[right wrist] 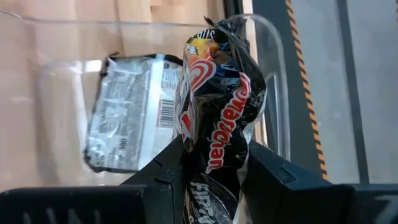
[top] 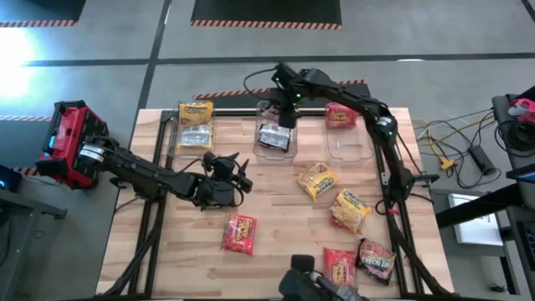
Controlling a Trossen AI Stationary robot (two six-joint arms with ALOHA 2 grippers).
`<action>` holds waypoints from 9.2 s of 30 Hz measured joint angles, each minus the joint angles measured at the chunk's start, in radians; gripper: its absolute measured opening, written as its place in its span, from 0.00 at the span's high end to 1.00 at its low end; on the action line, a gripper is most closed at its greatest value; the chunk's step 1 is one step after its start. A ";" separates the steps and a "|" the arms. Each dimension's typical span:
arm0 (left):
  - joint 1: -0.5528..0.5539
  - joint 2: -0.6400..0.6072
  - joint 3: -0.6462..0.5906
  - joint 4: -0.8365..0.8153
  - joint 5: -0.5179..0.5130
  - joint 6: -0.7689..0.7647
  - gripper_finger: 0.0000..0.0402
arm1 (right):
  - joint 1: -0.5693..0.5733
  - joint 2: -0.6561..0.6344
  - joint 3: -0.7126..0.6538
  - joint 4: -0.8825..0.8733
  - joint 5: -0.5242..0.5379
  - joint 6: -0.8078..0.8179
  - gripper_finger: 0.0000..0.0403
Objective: Sort Maruchan noodles
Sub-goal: Put the black noodle pack into the middle transparent bin, then put the yellow noodle pack into the left transparent bin
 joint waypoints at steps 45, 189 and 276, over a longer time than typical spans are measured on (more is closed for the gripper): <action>0.000 -0.008 0.000 -0.007 -0.066 0.020 0.56 | -0.016 0.169 0.084 -0.060 0.038 -0.140 0.53; 0.070 0.787 0.489 0.670 0.960 -0.115 0.56 | 1.320 -1.022 -1.342 0.179 0.151 2.299 0.45; 0.251 1.013 1.033 0.343 1.192 0.074 0.56 | 1.397 -1.014 -1.674 0.162 0.349 2.424 0.45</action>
